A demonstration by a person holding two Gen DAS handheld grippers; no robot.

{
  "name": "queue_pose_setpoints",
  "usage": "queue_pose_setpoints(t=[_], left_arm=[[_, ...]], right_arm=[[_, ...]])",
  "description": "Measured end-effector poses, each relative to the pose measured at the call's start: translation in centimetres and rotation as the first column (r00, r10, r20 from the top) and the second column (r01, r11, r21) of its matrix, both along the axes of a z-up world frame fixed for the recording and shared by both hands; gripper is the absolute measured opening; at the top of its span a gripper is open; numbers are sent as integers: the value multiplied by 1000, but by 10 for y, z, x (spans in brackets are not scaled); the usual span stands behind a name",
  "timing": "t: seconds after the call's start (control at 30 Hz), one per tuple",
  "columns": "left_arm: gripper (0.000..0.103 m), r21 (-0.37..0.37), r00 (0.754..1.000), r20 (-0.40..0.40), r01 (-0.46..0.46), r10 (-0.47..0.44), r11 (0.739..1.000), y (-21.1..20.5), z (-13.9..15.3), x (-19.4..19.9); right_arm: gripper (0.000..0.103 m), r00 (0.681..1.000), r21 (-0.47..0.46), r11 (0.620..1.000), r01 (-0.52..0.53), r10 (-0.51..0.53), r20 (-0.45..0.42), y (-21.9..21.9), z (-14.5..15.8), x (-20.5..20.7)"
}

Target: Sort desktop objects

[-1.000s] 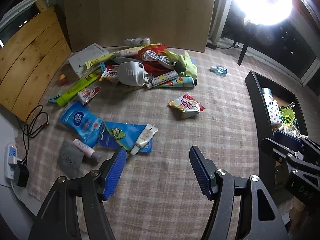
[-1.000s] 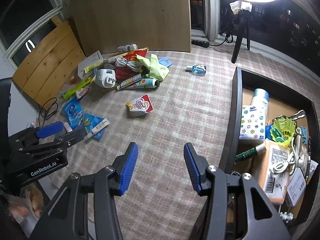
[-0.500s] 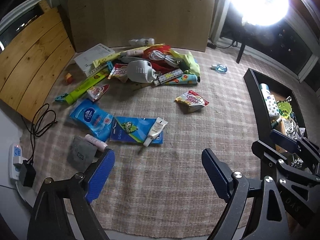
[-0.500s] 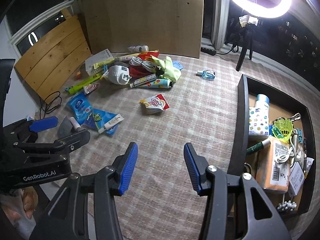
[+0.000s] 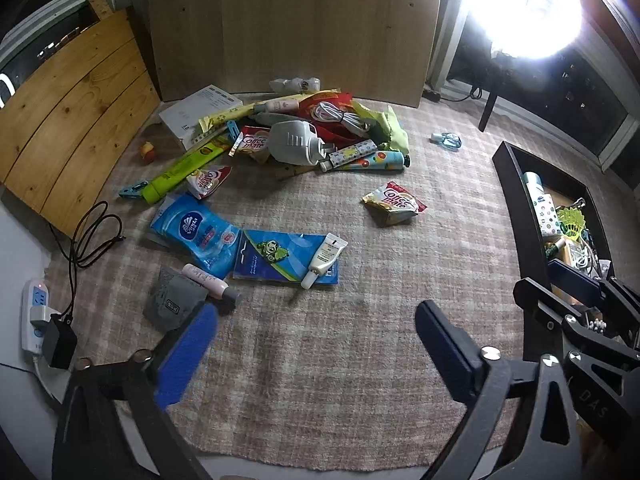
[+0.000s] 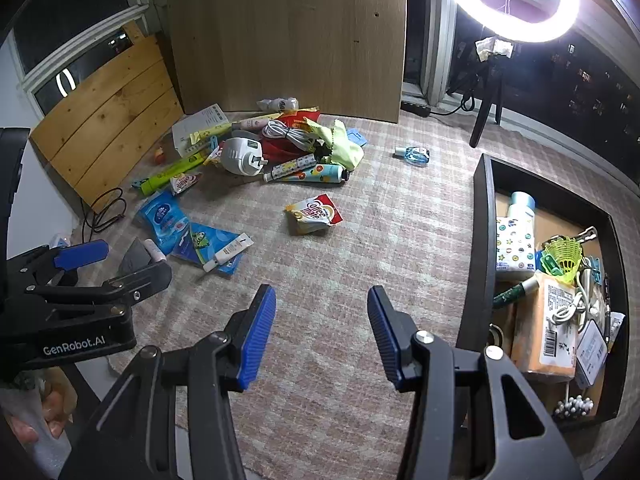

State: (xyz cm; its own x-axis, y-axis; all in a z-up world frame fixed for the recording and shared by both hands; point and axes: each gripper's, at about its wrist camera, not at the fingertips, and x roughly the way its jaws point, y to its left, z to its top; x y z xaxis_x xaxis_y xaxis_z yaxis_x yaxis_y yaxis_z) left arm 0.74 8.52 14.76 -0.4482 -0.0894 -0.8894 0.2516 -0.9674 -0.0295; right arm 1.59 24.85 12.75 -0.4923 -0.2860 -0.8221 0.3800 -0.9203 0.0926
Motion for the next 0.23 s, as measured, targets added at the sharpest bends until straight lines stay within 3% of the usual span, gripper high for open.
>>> queue_pose_setpoints(t=[0.23], left_arm=[[102, -102, 999, -22, 32, -35, 994, 10, 6, 3]], right_arm=[[48, 1000, -7, 1000, 14, -14, 2, 2, 0, 2]])
